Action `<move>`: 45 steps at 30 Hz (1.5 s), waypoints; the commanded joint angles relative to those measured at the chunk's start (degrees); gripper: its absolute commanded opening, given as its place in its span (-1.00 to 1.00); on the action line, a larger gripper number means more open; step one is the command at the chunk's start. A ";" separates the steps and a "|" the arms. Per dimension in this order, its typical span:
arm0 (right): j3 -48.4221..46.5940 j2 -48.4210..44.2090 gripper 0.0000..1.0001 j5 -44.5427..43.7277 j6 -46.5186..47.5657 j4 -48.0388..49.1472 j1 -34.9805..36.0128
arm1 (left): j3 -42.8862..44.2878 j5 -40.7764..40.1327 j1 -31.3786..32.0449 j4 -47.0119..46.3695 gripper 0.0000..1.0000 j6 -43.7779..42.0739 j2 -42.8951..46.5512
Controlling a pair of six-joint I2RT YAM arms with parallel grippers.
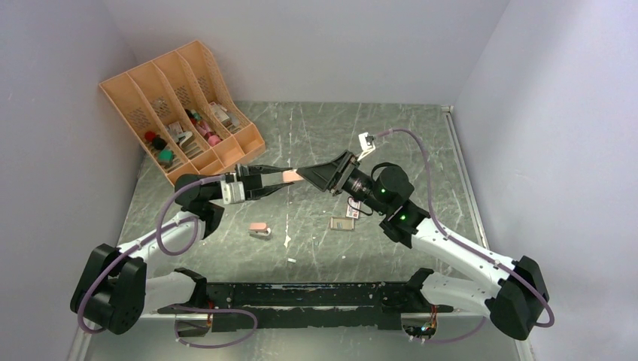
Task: Load the staples into the stapler
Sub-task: Close the stapler, then place the stapler at the center of the board.
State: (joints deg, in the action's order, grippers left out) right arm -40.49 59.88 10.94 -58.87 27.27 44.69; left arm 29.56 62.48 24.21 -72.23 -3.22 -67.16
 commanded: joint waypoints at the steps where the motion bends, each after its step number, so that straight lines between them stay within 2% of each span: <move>1: -1.35 -0.11 -0.58 0.82 1.84 -0.37 -0.04 | 1.89 -0.44 0.48 1.72 -0.86 -3.11 0.09; 2: -2.45 -0.20 -1.00 2.04 2.23 -3.67 -0.09 | 1.90 -0.44 0.49 2.16 -0.86 -3.45 0.09; 4: -5.20 -0.26 -1.00 0.86 5.56 -10.45 0.10 | 1.76 -0.63 0.49 2.65 -0.86 -3.95 0.09; 10: -3.06 -0.94 -1.00 0.66 5.59 -7.85 0.01 | 1.39 -0.62 0.44 2.08 -0.86 -2.84 -0.38; 11: -3.06 -1.02 -0.61 0.75 6.08 -7.65 0.04 | 1.36 -0.60 0.42 1.70 -0.86 -2.47 -0.49; 13: -2.13 -1.85 0.69 0.29 7.17 -5.71 0.06 | 1.50 -0.71 0.49 1.31 -0.86 -1.69 -0.80; 14: -1.63 -2.63 0.93 -0.83 8.27 -5.24 0.05 | 1.66 -0.87 0.49 1.42 -0.86 -1.17 -0.95; 15: -1.05 -3.56 0.99 -2.00 9.97 -4.84 0.05 | 1.85 -1.32 0.49 1.81 -0.86 -0.57 -1.18; 23: 3.04 -14.69 0.99 -15.23 27.88 -11.95 0.00 | 2.85 1.10 0.62 10.30 -0.86 0.29 -4.56; 26: 4.60 -18.11 0.99 -17.57 29.98 -14.14 0.06 | 1.62 1.05 1.76 14.73 -0.85 -1.68 -6.46; 29: 4.74 -19.55 0.99 -18.77 31.07 -16.52 0.01 | 0.15 -3.69 4.33 23.36 -0.85 -7.89 -7.47; 33: 4.71 -19.61 0.99 -18.78 31.92 -17.28 0.03 | -1.23 -8.46 6.66 28.52 -0.86 -11.80 -11.18; 45: 4.15 -17.69 0.99 -18.61 33.25 -17.86 0.00 | -3.84 -14.56 10.41 32.84 -0.81 -15.37 -23.63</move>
State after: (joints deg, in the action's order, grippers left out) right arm -36.18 41.58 -6.96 -26.81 9.67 44.71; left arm 26.06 51.20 33.21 -40.25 -16.12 -87.53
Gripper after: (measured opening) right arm 0.997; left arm 0.342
